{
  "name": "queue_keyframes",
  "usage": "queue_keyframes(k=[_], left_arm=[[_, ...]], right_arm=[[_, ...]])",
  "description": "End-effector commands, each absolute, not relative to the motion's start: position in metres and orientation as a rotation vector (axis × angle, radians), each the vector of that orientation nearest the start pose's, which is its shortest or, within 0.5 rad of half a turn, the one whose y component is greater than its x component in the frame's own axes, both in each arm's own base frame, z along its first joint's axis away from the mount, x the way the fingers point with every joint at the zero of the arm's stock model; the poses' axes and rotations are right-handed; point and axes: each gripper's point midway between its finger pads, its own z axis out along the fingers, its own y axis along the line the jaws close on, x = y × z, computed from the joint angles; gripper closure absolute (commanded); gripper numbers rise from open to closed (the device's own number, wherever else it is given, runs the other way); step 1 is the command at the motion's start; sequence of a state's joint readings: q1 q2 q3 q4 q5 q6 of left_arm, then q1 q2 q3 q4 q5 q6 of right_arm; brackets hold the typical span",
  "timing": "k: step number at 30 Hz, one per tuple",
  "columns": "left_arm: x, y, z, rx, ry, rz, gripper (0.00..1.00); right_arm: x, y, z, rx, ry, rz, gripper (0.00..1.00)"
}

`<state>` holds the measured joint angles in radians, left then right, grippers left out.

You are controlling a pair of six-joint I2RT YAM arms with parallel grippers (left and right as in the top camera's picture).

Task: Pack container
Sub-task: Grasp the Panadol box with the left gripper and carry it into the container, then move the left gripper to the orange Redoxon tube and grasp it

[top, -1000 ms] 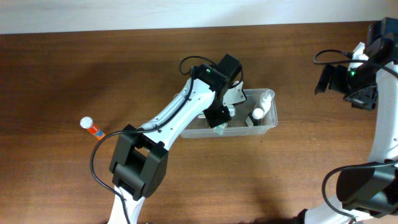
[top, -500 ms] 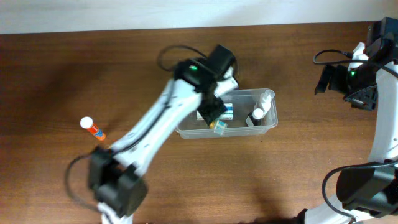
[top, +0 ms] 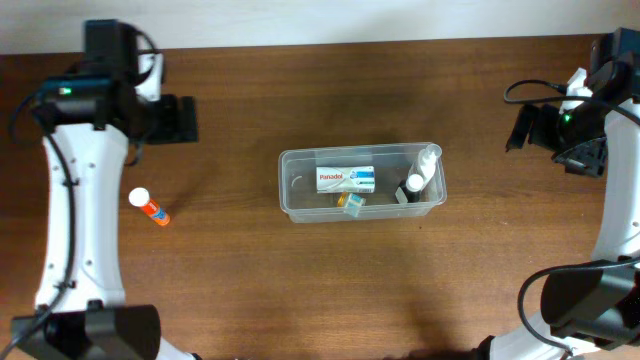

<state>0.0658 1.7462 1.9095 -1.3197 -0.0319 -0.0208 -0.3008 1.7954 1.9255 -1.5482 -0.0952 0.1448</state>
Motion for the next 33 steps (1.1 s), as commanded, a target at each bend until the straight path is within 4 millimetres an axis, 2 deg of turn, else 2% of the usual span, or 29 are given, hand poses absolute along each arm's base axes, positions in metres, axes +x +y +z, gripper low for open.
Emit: queue_keyframes(k=[1,5,12,20,26,28,31,33], left_arm=[[0.39,0.06,0.206,-0.283,2.832,0.007,0.01],[0.382,0.079,0.171,-0.368,2.922,0.006,0.01],[0.368,0.08,0.117,-0.401,3.057,-0.011,0.01],[0.356,0.079,0.092,-0.406,3.101,0.001,0.01],[0.346,0.077,0.084,-0.411,3.139,-0.004,0.02],[0.346,0.077,0.084,-0.411,3.139,-0.005,0.08],[0.346,0.076,0.084,-0.41,3.14,-0.004,0.3],[0.345,0.076,0.084,-0.41,3.141,-0.005,0.36]], right_arm=[[0.338,-0.09,0.218,0.639,2.921,0.111,0.02],[0.338,-0.09,0.218,0.639,2.92,0.111,0.02],[0.338,-0.09,0.218,0.639,2.92,0.11,0.01],[0.338,-0.09,0.218,0.639,2.921,0.11,0.02],[0.337,-0.089,0.218,0.639,2.922,0.111,0.02],[0.337,-0.089,0.218,0.639,2.922,0.111,0.02],[0.337,-0.089,0.218,0.639,2.922,0.111,0.02],[0.337,-0.089,0.218,0.639,2.922,0.111,0.02]])
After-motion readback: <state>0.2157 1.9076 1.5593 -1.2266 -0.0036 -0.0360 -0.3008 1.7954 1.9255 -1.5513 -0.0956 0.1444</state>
